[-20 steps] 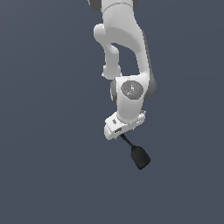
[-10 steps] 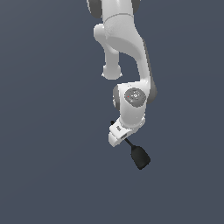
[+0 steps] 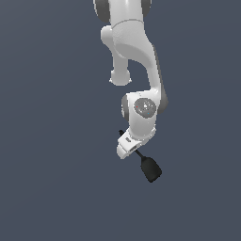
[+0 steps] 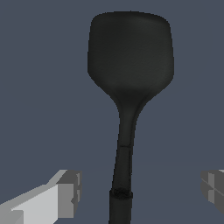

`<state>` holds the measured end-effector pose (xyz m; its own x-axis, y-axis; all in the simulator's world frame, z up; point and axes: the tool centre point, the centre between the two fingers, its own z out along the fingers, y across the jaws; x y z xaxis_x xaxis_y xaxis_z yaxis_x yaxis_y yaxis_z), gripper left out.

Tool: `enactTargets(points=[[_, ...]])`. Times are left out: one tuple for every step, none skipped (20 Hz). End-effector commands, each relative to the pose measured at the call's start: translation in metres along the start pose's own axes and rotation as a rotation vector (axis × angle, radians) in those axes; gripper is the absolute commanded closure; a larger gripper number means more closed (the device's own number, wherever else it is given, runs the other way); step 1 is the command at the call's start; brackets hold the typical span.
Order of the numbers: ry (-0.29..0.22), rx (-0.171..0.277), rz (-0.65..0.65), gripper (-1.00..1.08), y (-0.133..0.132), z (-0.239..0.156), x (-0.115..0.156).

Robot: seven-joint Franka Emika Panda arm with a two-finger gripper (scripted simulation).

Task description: Pick up the object and move it to a goal position.

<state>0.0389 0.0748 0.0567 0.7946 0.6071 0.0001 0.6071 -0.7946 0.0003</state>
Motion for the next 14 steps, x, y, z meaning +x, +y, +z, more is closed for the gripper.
enactTargets(points=[[-0.001,0.001,-0.002,-0.92,-0.001,0.011,0.0],[-0.001,0.0,-0.002,-0.92,-0.001,0.017,-0.001],[-0.001,0.0,-0.003,-0.92,-0.001,0.023,-0.001],[-0.001,0.0,-0.004,-0.92,-0.001,0.027,-0.001],[-0.001,0.0,-0.004,-0.92,-0.001,0.031,-0.001],[0.0,0.0,-0.004,-0.92,-0.001,0.034,-0.001],[0.0,0.0,-0.004,-0.92,-0.001,0.037,-0.001],[0.0,0.0,-0.004,-0.92,-0.001,0.039,0.0],[0.0,0.0,-0.004,-0.92,0.0,0.039,0.0],[0.0,0.0,-0.004,-0.92,0.0,0.04,0.0],[0.0,0.0,-0.004,-0.92,0.0,0.04,0.0],[0.0,0.0,-0.004,1.08,0.0,0.04,0.0],[0.0,0.0,-0.004,1.08,0.0,0.04,0.0],[0.0,0.0,-0.004,1.08,0.0,0.04,0.0]])
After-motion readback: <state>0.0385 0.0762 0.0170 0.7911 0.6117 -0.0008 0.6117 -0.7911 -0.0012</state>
